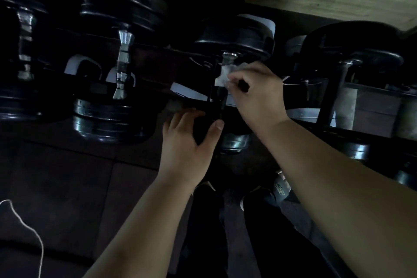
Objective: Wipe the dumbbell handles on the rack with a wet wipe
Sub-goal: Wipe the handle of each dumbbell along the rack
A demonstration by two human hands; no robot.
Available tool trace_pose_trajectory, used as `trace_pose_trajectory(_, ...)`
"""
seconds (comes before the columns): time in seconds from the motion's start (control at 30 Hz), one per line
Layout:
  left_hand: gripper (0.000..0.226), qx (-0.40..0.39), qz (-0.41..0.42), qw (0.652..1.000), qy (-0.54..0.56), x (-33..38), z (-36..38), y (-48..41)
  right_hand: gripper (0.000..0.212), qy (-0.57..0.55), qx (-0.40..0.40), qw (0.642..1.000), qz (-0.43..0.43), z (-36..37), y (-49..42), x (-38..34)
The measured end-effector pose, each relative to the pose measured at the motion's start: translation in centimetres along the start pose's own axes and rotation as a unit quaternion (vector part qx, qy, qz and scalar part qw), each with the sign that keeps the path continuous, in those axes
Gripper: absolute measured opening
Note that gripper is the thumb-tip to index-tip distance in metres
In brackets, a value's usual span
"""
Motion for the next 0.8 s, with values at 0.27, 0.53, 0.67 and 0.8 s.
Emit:
trace_pose_trajectory(0.27,0.074,-0.014,-0.009,1.000,0.016,-0.7,-0.1,0.0,0.014,-0.019,0.002,0.999,-0.045,0.3,-1.3,-1.4)
trace_pose_trajectory(0.53,0.059,0.004,0.033,0.998,0.057,-0.3,-0.7,0.4,0.015,0.011,-0.138,0.989,-0.050,2.0,1.6,-0.9)
trace_pose_trajectory(0.67,0.066,-0.009,0.029,0.998,0.052,-0.9,-0.3,0.2,0.009,0.025,-0.129,0.987,-0.087,1.7,0.2,-1.7)
trace_pose_trajectory(0.8,0.065,0.011,0.027,0.997,0.077,-1.1,0.1,0.7,0.015,0.039,-0.181,0.973,-0.140,1.9,0.3,-2.3)
Point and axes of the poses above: each hand's wrist, its own y-axis away from the middle knuckle, its own z-axis out of the palm, x = y × z, the point moved 6 cm from there along -y, towards the middle knuckle, and after that the axes turned 15 degrees about x, right-handed, at the moved point
